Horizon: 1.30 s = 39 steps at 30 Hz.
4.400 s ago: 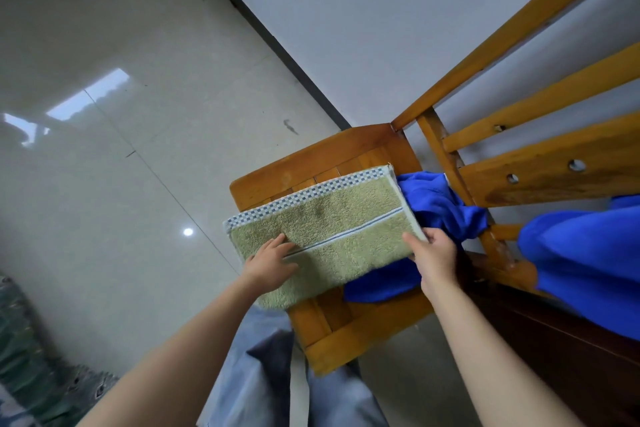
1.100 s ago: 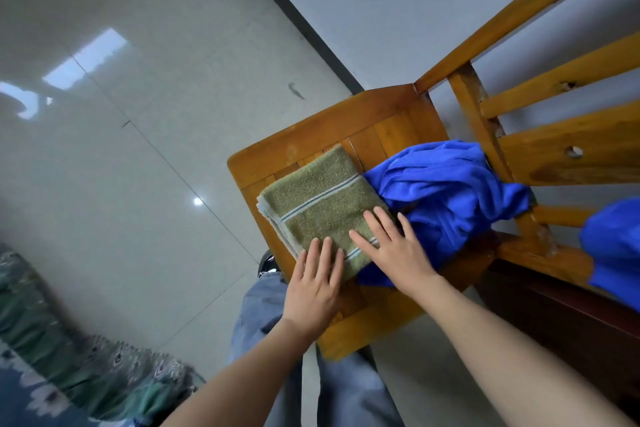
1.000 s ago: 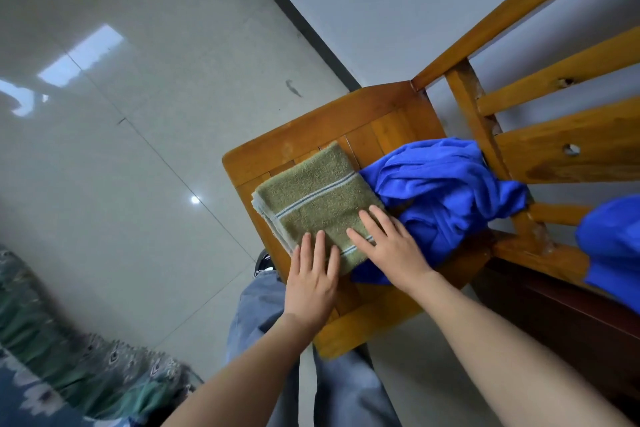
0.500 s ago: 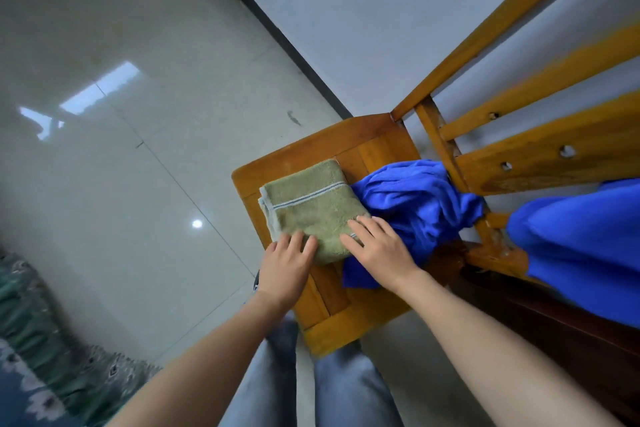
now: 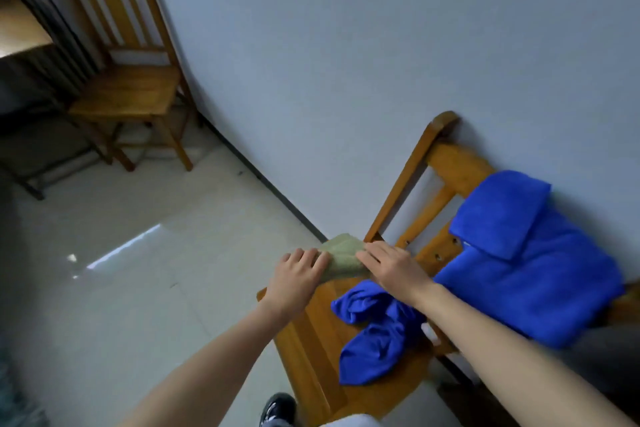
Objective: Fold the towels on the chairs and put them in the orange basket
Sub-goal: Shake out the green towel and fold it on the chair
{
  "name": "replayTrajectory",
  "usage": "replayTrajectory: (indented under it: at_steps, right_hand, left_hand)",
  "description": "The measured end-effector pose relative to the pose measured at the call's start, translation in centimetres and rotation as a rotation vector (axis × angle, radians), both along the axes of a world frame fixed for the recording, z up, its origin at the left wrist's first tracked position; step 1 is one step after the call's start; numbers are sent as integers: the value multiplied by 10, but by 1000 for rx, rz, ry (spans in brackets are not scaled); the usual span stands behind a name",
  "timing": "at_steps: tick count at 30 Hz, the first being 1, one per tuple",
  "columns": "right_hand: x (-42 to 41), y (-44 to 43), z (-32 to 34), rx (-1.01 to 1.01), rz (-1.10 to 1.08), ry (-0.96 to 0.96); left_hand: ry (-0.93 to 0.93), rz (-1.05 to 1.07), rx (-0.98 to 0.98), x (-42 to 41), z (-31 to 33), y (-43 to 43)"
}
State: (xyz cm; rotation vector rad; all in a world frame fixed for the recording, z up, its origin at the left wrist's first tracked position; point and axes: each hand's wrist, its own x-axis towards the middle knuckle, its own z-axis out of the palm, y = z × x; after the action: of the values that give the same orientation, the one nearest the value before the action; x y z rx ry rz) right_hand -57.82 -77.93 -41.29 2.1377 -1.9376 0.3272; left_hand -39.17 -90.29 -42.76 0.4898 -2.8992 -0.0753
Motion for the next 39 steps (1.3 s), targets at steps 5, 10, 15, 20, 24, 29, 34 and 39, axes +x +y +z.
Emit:
replayTrajectory:
  at_steps: [5,10,15,20,24,29,34,39]
  right_hand:
    - [-35,-24,105,-193,7,143]
    - [-59,-28,195,-382,-8,326]
    - [-76,-21,254,-535,13,427]
    - [-82,-25,288,-605,103,514]
    - [-76,-49,296,-630,211,539]
    - [-43,-94,299,-630,303,515]
    - [24,-133,299,-663,469,465]
    - [113,-166,287,-666,648,375]
  left_hand:
    - [155,-27,-186,-38,102,-33]
    - [301,-49,-356,-67,195,-48]
    - [442,-75,-535,-85,258,-49]
    - [534,-57,-639,-85,285,-48]
    - [539,-7,-701,-62,294,-55]
    - [489,114,-737,-7,296,-66]
    - [434,253,-788,66,290,-74]
    - [390,395,-806,161,273,-72]
